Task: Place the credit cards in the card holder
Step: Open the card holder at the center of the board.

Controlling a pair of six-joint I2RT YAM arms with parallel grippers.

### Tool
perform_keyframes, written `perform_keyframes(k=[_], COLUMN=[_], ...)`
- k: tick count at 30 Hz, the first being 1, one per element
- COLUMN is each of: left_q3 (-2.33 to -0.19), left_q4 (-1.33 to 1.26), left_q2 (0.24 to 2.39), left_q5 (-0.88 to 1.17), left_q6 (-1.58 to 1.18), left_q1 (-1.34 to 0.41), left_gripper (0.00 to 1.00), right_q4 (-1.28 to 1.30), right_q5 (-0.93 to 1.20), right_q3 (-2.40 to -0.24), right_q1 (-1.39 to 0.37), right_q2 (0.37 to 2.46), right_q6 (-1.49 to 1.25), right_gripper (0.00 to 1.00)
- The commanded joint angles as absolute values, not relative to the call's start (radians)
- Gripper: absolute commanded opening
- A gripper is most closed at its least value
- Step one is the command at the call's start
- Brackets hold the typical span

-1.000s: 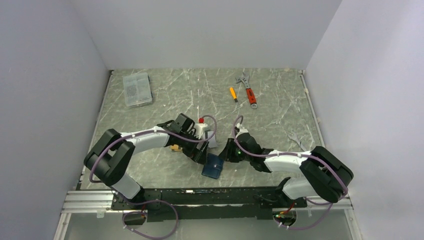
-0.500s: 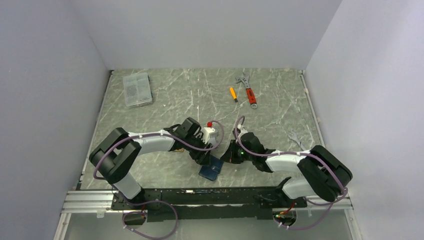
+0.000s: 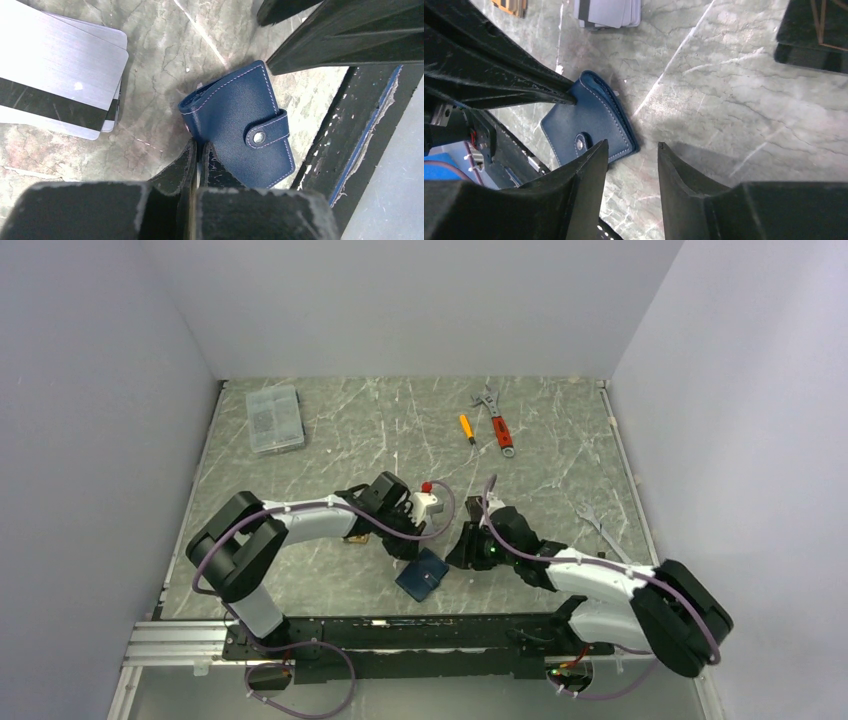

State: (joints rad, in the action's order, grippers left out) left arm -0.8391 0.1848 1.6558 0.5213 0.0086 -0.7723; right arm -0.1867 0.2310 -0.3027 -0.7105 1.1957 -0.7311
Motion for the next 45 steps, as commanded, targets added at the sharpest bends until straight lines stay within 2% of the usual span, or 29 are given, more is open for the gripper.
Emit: perform_keyframes(k=[1,6,9,15,18,29,45], left_q3=[-0.887,-0.949,-0.976,-1.006,-0.985,-0.937,-0.911], left_q4=[0.272,0.323,0.34,0.348,0.348,0.333,0.315], left_q2=[1.659,1.614,1.601,1.585,1.565,1.551,1.571], left_q5=[0.521,0.624,0.651,0.681,0.673,0.658,0.628], left_q6=[0.032,-0.035,-0.104,-0.262,-0.294,-0.323,-0.33], left_q1=[-0.738,-0.691,-0.662,-0.593,-0.592,-0.587,-0.578], left_gripper=[0.0,0.0,0.0,0.0,0.0,0.0,0.0], right_q4=[-0.02,0.12,0.188,0.308,0.288,0.148,-0.02], right_q5=[0.126,0.047,-0.072,-0.466,-0.54,-0.575,-0.537], right_q3=[-0.348,-0.389,-0.441,-0.651,-0.699,-0.747,-0.759], right_q1=[-0.718,-0.741,-0.798,-1.053,-1.12,-1.211,-1.28], right_q2=[1.046,0.895,0.868,1.037,1.123,1.36,1.51], right_q6=[-0.686,-0.673,-0.662,-0.609,-0.569,-0.46,-0.422], right_gripper=[0.47,0.5,0.55,0.6,0.6,0.55,0.56])
